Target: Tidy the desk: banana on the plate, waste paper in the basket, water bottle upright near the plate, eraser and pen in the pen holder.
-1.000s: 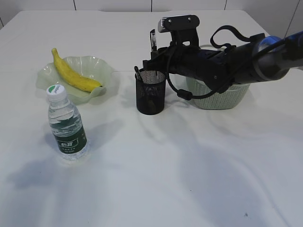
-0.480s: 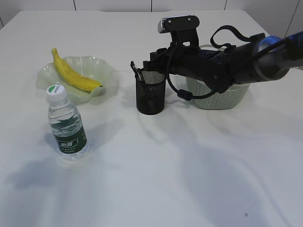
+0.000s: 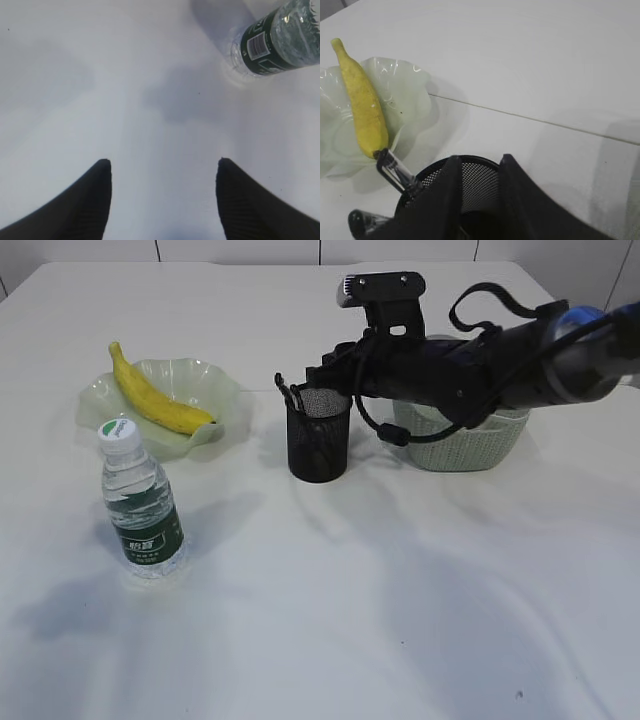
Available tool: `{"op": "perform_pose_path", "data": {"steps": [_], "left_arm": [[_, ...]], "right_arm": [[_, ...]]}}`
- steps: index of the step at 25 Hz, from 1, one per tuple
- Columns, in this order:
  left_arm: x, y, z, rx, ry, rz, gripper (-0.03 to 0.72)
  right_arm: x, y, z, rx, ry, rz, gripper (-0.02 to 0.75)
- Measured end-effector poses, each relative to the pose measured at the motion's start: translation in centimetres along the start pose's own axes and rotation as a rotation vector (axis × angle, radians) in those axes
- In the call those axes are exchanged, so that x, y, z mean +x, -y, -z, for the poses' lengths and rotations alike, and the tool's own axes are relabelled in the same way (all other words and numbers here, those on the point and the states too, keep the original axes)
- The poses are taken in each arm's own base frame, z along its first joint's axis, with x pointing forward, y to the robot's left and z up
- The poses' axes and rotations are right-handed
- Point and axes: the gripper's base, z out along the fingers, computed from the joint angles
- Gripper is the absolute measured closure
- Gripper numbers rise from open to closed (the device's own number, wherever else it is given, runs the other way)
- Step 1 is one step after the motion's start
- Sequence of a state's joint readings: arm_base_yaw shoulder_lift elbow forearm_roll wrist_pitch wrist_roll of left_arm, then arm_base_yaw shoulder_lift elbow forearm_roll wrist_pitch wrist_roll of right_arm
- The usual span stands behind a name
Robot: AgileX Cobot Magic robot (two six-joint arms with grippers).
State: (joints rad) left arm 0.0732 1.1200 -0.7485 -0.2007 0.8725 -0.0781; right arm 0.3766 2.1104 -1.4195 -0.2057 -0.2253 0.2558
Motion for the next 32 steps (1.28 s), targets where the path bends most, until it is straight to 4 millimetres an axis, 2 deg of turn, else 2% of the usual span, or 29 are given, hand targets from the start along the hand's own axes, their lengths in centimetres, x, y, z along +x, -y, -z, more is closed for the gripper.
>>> {"op": "perform_pose_path", "data": {"steps": [6,10,17,23,26,32], "left_arm": [[0.0,0.0,0.0,0.000,0.000,0.000,0.223],[0.0,0.0,0.0,-0.002,-0.002,-0.001,0.223],[0.0,-0.3,0.0,-0.030,0.000,-0.025,0.223],[-0.3,-0.4,0.0,-0.039,0.028,-0.035,0.223],[-0.5,-0.5,0.0,-0.060,0.051,-0.056,0.223],[-0.5,-0.6,0.0,-0.073,0.048,-0.067,0.223]], "right_arm": [[-2.1,0.2,2.8,0.056,-0.130,-0.004,0.547],[-3.4,0.4,5.5,0.108,-0.267,0.008,0.547],[-5.0,0.7,10.7,0.160,-0.513,0.130,0.547],[-6.3,0.2,14.0,0.163,-0.591,0.122,0.547],[-6.3,1.3,14.9,0.155,-0.630,0.080,0.547],[-5.9,5.2,17.6,0.149,-0.645,-0.041,0.547]]}}
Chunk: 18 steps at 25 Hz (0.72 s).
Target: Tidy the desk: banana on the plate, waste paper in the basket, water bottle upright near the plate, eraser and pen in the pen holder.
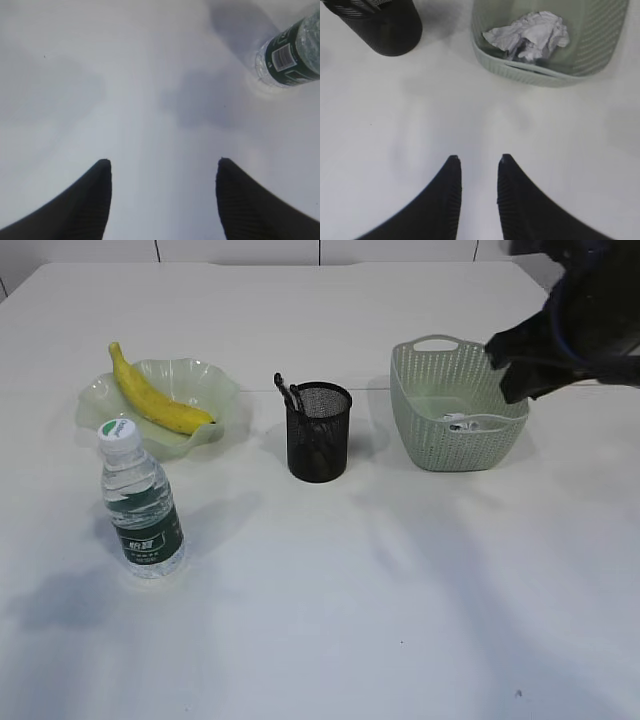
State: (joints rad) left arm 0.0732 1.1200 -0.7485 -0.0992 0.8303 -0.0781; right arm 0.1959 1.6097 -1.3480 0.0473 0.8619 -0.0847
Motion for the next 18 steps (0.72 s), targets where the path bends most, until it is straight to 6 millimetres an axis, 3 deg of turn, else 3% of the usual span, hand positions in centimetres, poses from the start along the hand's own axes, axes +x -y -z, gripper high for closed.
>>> {"op": "perform_pose_path", "data": {"steps": [7,13,18], "left_arm": [[0.3,0.0,1.3,0.007,0.051,-0.005,0.223],[1.4,-0.1,3.7,-0.004,0.103,-0.028,0.223],[3.1,-0.1,5.9,0.003,0.128,-0.035,0.223]], "right_arm": [[3.5,3.2,2.9,-0.087,0.057,-0.164,0.547],[5.5,2.8,4.6,-0.102,0.101,-0.175,0.547],[6.1,2.5,5.3,-0.106,0.126,-0.181,0.542]]}}
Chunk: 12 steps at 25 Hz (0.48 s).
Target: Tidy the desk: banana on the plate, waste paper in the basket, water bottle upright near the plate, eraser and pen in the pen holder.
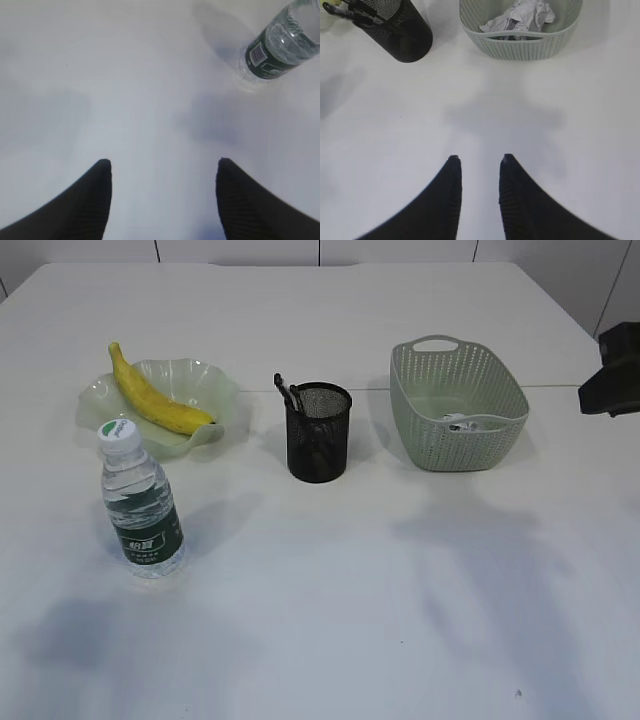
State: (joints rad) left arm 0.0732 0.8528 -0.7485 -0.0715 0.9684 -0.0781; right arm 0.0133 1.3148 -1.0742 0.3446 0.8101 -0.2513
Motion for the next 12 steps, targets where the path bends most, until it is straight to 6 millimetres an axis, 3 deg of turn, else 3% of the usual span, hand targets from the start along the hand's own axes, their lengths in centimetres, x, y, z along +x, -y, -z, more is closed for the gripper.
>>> {"op": "perform_pose_path", "data": {"steps": [5,12], "left_arm": [[2.0,-0.1,2.9,0.005,0.045,-0.010,0.223],[5.1,-0.2,6.0,0.011,0.100,-0.022,0.223]], "right_arm": [[0.4,-0.5,1.7,-0.006,0.030,0.008,0.494],[1.4,-0.8,6.2,0.079,0.114,-0.022,0.469]]}}
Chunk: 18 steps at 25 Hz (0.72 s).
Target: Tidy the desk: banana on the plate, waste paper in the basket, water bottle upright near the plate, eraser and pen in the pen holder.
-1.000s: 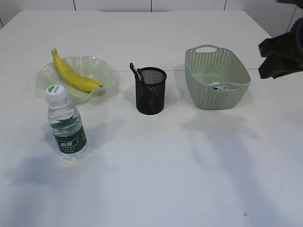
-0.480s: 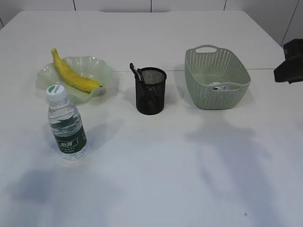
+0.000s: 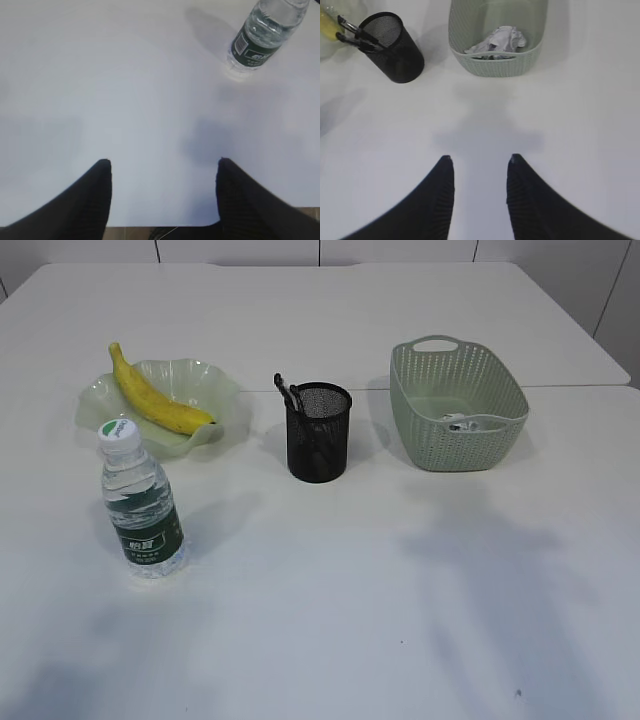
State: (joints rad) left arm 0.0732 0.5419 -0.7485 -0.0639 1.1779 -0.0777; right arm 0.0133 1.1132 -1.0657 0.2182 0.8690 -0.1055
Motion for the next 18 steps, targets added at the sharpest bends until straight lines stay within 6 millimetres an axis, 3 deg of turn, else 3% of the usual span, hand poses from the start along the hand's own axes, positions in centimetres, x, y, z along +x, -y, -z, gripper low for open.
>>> {"op": "perform_pose_path", "data": {"steps": [6,18], "left_arm": [[2.4,-0.1,2.3,0.008,0.060,-0.010,0.223],[7.5,-0.3,6.6,0.034,0.364,-0.057,0.223]], "right_arm": [[2.3,-0.2,4.5,0.049,0.055,-0.059,0.466],[10.9,-0.3,11.5,0.126,0.083,-0.073,0.466]]}}
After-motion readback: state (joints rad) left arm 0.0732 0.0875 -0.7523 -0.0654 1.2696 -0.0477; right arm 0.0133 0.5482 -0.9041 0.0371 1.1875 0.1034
